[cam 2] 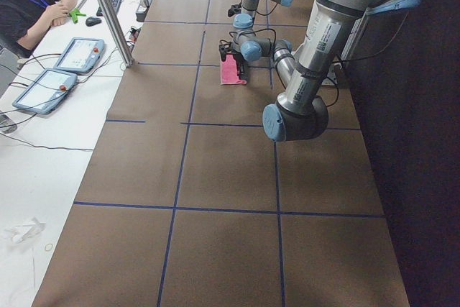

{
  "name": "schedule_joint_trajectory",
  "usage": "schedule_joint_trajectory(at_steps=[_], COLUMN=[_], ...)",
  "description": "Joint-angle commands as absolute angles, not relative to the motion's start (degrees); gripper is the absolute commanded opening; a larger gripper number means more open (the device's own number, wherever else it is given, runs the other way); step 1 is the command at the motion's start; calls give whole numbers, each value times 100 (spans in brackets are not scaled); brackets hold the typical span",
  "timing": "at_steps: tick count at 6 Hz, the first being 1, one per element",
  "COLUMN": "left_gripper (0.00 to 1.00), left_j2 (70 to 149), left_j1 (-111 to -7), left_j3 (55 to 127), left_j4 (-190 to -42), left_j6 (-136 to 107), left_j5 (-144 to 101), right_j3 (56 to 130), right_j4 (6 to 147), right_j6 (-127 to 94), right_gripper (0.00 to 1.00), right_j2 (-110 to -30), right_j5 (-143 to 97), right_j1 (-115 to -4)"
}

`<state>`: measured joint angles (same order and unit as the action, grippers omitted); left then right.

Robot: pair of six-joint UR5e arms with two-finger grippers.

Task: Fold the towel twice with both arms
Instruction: 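Lift both near corners and fold them over onto the far edge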

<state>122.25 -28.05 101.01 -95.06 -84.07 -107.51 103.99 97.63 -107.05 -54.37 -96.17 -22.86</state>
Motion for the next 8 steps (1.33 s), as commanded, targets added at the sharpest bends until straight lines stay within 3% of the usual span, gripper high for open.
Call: schedule_joint_trajectory(at_steps=[1,3,4,5,6,8], left_gripper=[0,0,9,60,100,100], left_j2=[12436,12454,12463,12593,12638,12595], left_j1=[-2961,-3049,-3180,-3382,-3558,-3639], left_j3=[9844,9748,9590,9232,9063,9210], left_j4=[-9527,-9527,-9527,-9675,-9807,-9843], left_j6=[-8394,-8289,-8279,-8201,-7756,-7699], left_j5=[-10749,-10749,-10749,-10749,-10775,-11194], right_j3=[9716,9484,9379,9091,8853,8912], right_j4=[8969,8938,8930,8938,8938,8965], right_j6=[-10705,-10504,-10494,-10007,-9610,-8968], right_gripper=[3,3,9,92,100,100], right_j2=[-5283,-5168,-5159,-5055,-4897,-4860], right_j5=[-9615,-9633,-9642,-9633,-9711,-10804], right_j1=[-2486,-2671,-2741,-2873,-3074,-3513])
